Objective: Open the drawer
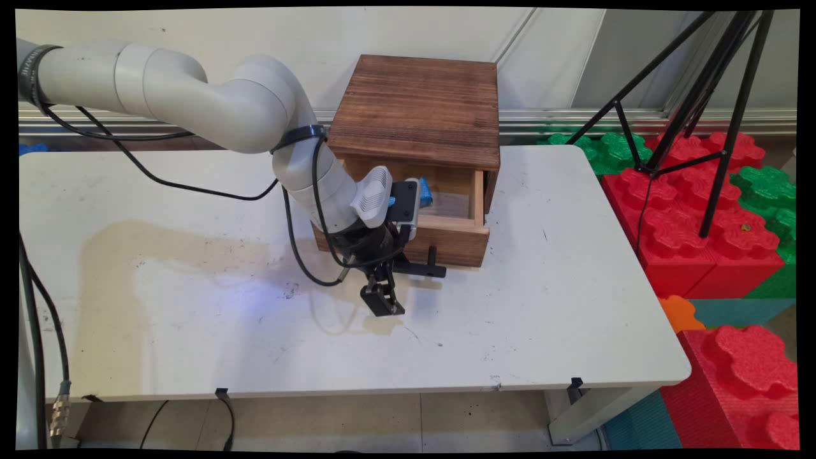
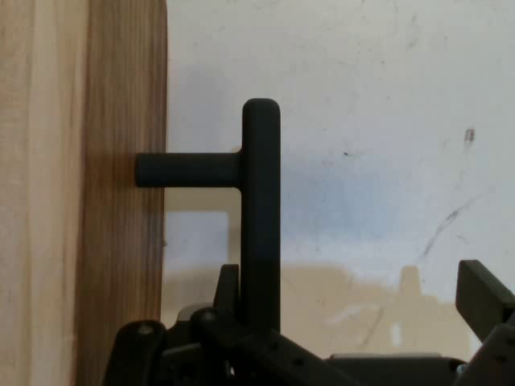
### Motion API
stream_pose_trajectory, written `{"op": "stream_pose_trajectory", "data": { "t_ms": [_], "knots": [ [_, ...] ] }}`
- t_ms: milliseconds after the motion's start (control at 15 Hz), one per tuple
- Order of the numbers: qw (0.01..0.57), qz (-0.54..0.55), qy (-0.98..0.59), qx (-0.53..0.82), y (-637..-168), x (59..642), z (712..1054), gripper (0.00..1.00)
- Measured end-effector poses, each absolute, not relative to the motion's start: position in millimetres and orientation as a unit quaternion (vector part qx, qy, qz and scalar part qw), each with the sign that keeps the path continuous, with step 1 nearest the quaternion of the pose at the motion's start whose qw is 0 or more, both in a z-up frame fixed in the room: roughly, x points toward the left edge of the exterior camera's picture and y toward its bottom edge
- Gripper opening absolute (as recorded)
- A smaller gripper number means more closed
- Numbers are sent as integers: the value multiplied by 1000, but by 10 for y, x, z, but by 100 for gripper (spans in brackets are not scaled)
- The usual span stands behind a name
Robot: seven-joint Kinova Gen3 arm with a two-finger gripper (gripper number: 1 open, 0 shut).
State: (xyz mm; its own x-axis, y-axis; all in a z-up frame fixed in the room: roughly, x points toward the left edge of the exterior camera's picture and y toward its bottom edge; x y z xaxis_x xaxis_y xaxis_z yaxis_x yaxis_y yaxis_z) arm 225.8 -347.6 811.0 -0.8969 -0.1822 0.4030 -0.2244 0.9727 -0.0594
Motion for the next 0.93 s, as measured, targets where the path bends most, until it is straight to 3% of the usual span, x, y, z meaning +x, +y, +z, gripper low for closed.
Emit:
{"op": "stream_pose_trajectory", "data": {
  "t_ms": [933],
  "knots": [
    [208,43,-971,106,-3198,2167,8124,100]
  ]
}}
